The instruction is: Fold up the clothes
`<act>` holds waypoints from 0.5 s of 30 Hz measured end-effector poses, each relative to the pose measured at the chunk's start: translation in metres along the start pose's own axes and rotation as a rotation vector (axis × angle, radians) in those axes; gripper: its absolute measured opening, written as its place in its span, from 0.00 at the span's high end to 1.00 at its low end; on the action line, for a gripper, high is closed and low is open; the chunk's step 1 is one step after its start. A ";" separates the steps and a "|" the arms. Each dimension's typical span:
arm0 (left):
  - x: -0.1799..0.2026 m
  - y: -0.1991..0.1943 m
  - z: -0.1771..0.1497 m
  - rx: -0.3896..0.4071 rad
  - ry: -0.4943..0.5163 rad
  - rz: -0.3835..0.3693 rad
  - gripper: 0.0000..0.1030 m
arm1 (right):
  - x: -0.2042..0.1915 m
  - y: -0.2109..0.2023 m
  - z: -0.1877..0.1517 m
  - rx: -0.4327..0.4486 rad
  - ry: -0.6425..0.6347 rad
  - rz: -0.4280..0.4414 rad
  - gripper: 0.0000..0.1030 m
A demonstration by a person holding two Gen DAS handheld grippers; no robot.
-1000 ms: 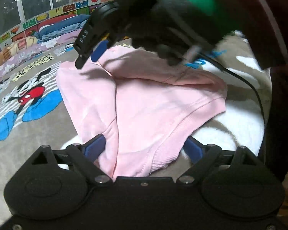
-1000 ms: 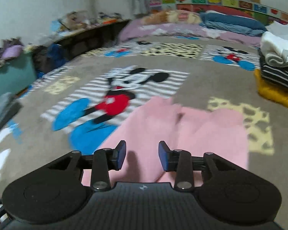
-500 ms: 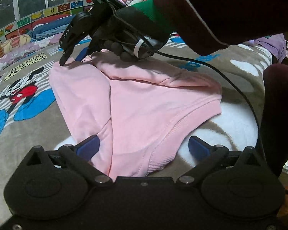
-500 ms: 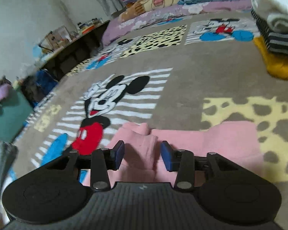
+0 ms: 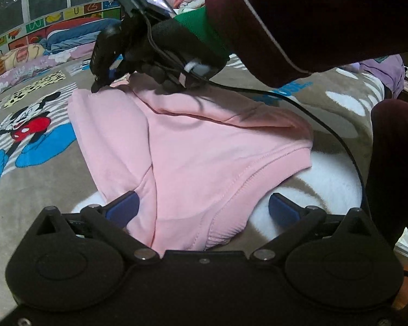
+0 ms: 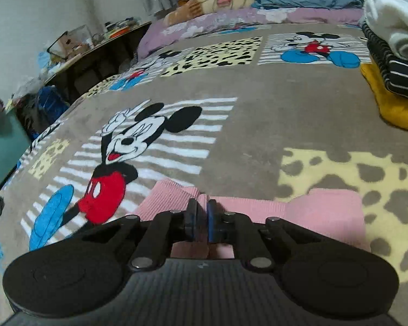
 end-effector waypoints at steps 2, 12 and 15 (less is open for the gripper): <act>0.000 0.000 0.000 0.001 -0.003 -0.002 0.01 | 0.000 -0.012 0.006 0.040 0.017 0.001 0.73; 0.000 -0.004 0.002 0.007 -0.008 0.002 0.01 | -0.016 -0.116 -0.019 0.168 -0.042 0.027 0.64; 0.001 -0.008 0.003 0.016 -0.001 0.014 0.01 | -0.015 -0.145 -0.056 0.164 -0.044 0.000 0.64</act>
Point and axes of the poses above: each gripper's, at about its wrist camera, not at the fingertips, and y roughly the way its jaws point, x to its right, z to its top, the point moved 7 cm from there along y, roughly the way its jaws point, and after that the axes turned 5 degrees about z, right-handed, at the moved point
